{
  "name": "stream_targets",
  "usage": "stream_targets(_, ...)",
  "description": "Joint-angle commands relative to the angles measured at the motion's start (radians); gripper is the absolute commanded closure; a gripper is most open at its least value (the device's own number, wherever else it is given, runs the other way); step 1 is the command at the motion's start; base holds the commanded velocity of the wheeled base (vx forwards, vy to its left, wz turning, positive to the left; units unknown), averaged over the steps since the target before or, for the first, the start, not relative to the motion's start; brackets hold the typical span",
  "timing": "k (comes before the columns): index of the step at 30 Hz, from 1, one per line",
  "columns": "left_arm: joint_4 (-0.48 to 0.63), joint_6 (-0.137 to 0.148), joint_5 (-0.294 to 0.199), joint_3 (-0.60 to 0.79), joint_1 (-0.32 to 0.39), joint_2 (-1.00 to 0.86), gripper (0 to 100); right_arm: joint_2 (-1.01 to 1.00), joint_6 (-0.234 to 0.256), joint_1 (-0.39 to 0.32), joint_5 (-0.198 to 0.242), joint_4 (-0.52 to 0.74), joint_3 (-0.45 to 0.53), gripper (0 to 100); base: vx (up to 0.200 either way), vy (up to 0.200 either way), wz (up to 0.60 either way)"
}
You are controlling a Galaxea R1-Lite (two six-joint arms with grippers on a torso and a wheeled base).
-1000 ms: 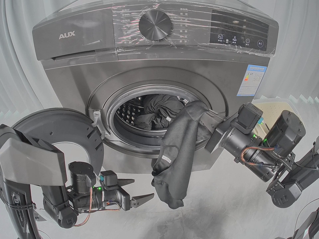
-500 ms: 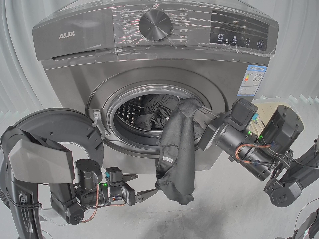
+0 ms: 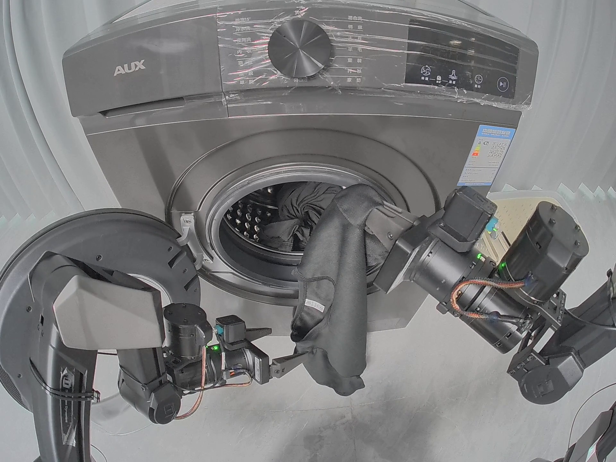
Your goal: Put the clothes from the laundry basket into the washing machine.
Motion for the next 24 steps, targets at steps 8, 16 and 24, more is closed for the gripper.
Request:
stream_targets(8,-0.001,0.047,-0.003,-0.088,-0.001,0.096,0,-0.020,0.000,0.018,0.000,0.001,0.008,100,0.000,0.000,0.00)
stream_targets(16,-0.001,0.047,0.002,-0.150,-0.001,0.127,0,-0.031,0.001,0.036,-0.001,-0.006,0.013,100,0.000,0.000,0.00)
stream_targets(24,-0.001,0.047,0.022,-0.177,-0.004,0.153,0,-0.034,0.003,0.046,0.000,-0.013,0.030,100,0.000,0.000,0.00)
